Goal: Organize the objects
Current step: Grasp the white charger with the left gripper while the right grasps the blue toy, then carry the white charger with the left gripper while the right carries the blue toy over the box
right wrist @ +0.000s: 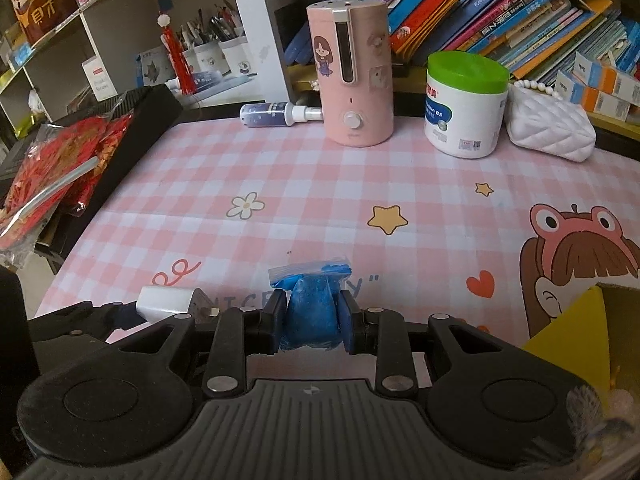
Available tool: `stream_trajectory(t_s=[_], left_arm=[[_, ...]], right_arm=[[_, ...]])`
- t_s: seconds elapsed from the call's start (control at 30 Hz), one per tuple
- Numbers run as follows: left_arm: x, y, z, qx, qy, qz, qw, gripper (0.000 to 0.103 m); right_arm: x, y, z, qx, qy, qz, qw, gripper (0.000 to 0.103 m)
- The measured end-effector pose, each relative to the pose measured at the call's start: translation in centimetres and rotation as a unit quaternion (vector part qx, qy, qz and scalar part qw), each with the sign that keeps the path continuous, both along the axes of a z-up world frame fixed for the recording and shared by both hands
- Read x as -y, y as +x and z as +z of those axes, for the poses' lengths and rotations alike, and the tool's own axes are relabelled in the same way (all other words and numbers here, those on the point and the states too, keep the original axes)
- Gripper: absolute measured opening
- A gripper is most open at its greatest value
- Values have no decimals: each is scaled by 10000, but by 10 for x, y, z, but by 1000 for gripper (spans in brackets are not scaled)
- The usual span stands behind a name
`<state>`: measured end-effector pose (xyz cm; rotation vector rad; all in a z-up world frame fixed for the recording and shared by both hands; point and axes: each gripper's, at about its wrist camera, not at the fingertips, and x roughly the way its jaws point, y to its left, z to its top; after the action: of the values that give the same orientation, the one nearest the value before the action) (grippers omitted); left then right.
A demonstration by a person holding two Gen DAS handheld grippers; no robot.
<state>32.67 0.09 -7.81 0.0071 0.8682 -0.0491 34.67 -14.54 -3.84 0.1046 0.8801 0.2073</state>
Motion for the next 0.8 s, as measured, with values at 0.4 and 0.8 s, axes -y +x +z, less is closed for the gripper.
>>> stream_trajectory(t_s=[0.4,0.8], left_arm=[[-38,-43,41,126,-482,184,9986,65],[-66,-119,63,183,-711,175,9971,65]], right_arm=[[-1,-19,9,42,4,123,9999,26],[-17,-81,15,50,-109,436,9990,26]])
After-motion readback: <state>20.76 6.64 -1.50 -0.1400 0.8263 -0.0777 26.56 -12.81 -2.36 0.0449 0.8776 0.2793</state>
